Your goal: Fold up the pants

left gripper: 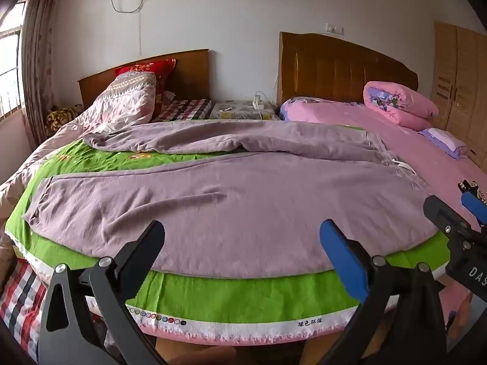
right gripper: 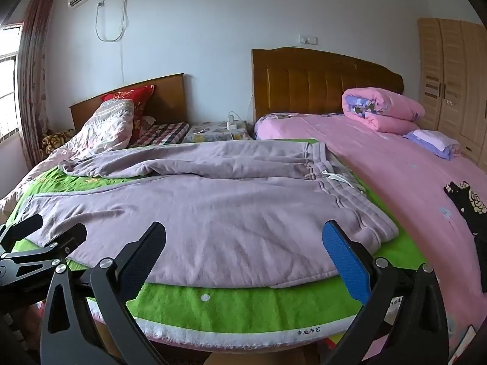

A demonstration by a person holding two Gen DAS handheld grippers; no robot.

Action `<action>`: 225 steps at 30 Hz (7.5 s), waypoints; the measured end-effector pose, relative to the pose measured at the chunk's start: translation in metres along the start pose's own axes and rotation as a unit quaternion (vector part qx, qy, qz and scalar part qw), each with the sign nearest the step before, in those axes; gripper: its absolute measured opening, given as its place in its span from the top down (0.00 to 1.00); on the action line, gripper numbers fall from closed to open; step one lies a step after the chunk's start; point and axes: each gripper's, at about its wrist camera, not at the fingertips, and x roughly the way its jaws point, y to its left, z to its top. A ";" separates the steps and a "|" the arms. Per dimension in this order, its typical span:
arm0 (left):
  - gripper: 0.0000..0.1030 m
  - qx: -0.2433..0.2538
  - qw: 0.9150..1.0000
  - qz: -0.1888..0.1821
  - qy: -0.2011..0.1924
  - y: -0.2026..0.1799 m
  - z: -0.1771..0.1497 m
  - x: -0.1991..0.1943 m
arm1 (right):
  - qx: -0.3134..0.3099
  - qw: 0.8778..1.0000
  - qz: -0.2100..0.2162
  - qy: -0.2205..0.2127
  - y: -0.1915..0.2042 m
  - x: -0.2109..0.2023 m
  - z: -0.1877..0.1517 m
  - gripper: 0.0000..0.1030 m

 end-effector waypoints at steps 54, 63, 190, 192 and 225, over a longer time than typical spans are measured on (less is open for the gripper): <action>0.01 -0.010 0.999 0.014 0.047 0.015 -0.020 0.025 | 0.005 0.999 0.001 0.034 -0.002 0.018 -0.014 0.04; 0.01 -0.001 0.997 0.037 0.061 0.022 -0.021 0.045 | 0.022 0.998 -0.009 0.055 -0.007 0.042 -0.006 0.04; 0.07 -0.204 0.946 -0.209 0.142 0.193 -0.014 0.114 | 0.300 0.935 0.131 0.137 -0.209 0.124 -0.023 0.64; 0.07 -0.206 0.946 -0.207 0.145 0.192 -0.012 0.115 | 0.287 0.940 0.117 0.140 -0.204 0.125 -0.023 0.70; 0.93 -0.181 0.961 -0.159 0.132 0.207 -0.025 0.106 | 0.255 0.957 0.103 0.095 -0.205 0.094 -0.037 0.94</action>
